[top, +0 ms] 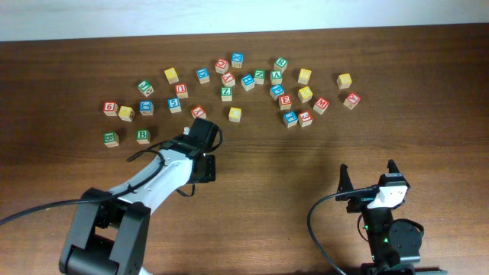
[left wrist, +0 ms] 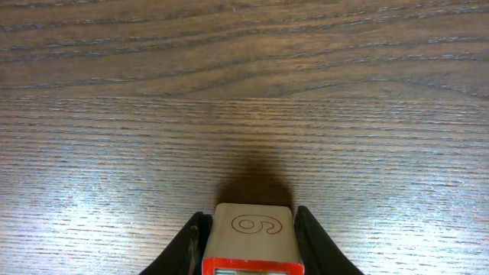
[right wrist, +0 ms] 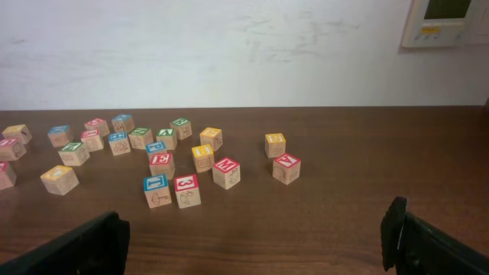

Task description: Spell out ICRA

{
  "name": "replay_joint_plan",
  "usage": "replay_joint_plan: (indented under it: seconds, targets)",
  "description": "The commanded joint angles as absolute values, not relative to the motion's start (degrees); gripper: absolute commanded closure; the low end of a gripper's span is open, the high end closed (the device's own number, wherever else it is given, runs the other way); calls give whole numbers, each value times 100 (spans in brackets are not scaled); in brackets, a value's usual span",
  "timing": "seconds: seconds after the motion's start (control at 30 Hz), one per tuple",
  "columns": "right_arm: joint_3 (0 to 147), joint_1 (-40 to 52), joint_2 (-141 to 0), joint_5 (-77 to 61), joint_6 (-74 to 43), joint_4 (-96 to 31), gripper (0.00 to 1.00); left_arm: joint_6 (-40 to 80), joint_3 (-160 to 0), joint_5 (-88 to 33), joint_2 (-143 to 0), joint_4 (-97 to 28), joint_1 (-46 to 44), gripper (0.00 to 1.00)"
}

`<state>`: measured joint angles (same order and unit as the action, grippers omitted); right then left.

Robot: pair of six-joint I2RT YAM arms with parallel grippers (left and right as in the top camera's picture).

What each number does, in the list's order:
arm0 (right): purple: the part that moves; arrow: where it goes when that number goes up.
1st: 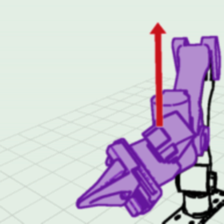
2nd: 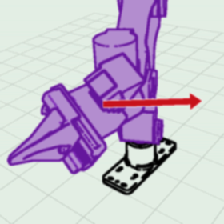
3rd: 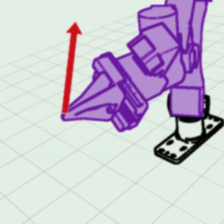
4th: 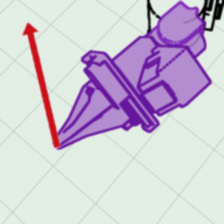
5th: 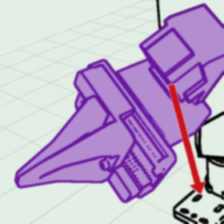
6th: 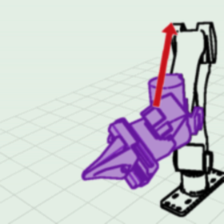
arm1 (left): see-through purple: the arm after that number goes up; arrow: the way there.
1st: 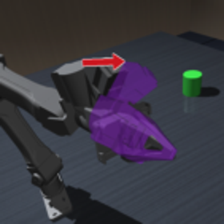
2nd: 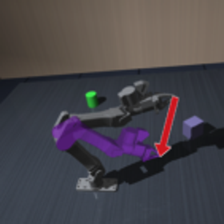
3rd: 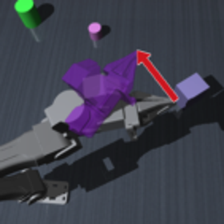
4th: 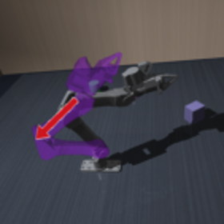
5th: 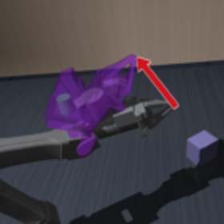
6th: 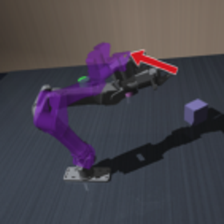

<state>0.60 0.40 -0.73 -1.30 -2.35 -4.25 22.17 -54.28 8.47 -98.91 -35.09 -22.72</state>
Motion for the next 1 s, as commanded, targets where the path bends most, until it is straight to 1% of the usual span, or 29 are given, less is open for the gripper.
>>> replay_joint_plan:
  seconds: [0.0,0.07,0.1,0.13,0.23,0.27,0.4,0.47,0.6,0.7,0.97]
  targets:
    - [32,69,-21,-82,-193,-454,2,2314,-5430,950,-9942,-3472,-2272,74]
    - [32,69,-21,-82,-193,-454,2,2311,-5430,947,-9942,-3454,-2272,69]
    - [32,69,-21,-80,-193,-454,2,2314,-5430,950,-9942,-3454,-2272,64]
    - [32,69,-21,-82,-193,-454,2,2314,-5430,950,-9942,-3454,-2272,61]
    - [32,69,-21,-82,-193,-454,2,2314,-5430,947,-9942,-3454,-2272,58]
    - [32,69,-21,-82,-193,-454,2,2314,-5430,947,-9942,-3454,-2272,58]
    - [32,69,-21,-82,-193,-454,2,2311,-5430,947,-9942,-3457,-2272,72]
    - [32,69,-21,-82,-193,-454,2,2314,-5430,947,-9942,-3457,-2272,74]
    - [32,69,-21,-82,-193,-454,2,2314,-5430,947,-9942,-3454,-2272,74]
    - [32,69,-19,-80,-193,-454,2,2314,-5430,947,-9942,-3454,-2272,69]
    - [32,69,-21,-82,-193,-454,2,2314,-5430,945,-9942,-3459,-2272,64]
